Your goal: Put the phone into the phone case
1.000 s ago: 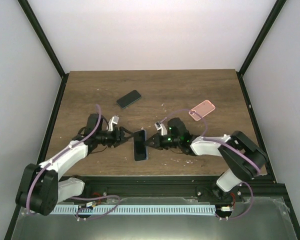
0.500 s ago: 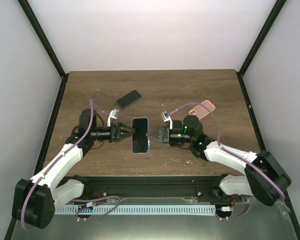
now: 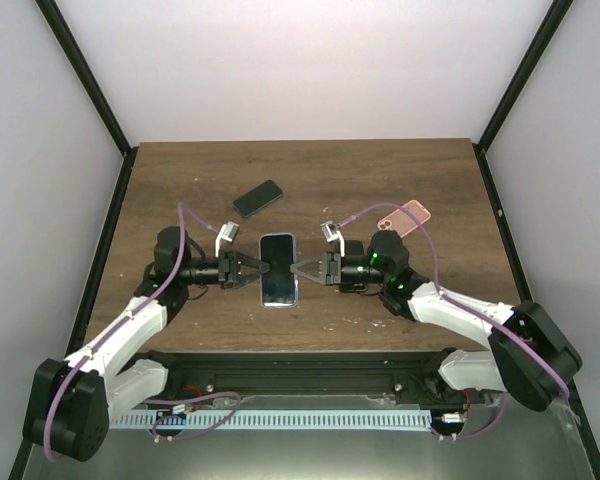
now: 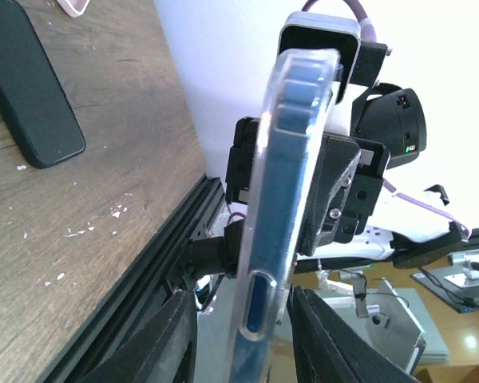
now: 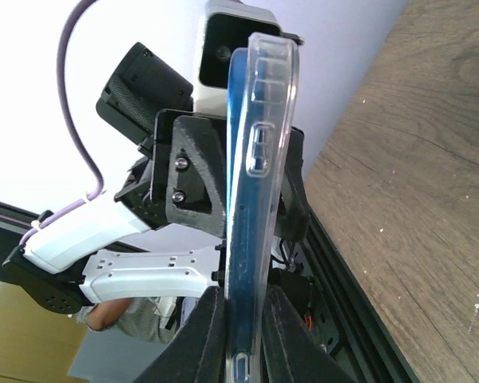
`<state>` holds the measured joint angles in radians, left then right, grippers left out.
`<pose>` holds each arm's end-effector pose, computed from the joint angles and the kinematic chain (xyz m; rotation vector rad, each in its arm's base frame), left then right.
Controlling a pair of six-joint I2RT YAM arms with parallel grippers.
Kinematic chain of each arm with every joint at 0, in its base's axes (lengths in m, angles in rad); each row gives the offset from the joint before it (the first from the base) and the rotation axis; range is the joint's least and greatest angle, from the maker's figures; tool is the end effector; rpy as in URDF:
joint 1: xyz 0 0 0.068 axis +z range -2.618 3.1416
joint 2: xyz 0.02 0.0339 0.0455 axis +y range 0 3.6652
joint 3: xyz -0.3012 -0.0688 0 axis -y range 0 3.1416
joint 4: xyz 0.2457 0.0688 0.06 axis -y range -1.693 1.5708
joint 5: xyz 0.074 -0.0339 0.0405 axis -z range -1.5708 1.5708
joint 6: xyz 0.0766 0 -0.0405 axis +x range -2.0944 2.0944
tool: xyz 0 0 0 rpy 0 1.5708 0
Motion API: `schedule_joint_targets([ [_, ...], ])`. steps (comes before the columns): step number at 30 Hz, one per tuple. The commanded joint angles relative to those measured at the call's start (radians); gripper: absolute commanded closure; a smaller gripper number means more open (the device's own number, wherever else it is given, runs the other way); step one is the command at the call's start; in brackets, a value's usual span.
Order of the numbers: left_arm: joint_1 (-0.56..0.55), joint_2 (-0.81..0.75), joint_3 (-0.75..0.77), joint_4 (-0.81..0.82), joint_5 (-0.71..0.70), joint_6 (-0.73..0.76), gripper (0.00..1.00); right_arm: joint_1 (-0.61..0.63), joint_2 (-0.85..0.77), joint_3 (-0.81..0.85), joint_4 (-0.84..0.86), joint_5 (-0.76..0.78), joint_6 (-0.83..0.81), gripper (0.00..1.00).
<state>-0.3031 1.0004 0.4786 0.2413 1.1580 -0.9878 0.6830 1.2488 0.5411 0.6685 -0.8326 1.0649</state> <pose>0.1708 -0.1269 0.2676 0.2469 2.1403 -1.8848 0.1782 0.2180 0.2802 -0.4233 1.9758 1.8989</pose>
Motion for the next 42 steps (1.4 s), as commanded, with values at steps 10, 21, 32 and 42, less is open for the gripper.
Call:
schedule_joint_targets([
  [10,-0.051,0.064,-0.039,0.297,0.009,-0.147,0.91,-0.004,-0.026,0.018,-0.015,-0.007,-0.003,0.69],
  [21,-0.053,0.096,0.003,0.323,-0.032,-0.073,0.91,0.005,-0.092,-0.059,-0.158,-0.044,-0.018,0.33],
  [32,-0.055,0.139,0.01,0.374,-0.039,-0.091,0.91,0.044,-0.033,-0.033,-0.141,-0.079,-0.014,0.48],
  [42,-0.056,0.135,0.021,0.311,-0.044,-0.031,0.91,0.044,-0.044,-0.082,-0.044,-0.052,0.067,0.97],
])
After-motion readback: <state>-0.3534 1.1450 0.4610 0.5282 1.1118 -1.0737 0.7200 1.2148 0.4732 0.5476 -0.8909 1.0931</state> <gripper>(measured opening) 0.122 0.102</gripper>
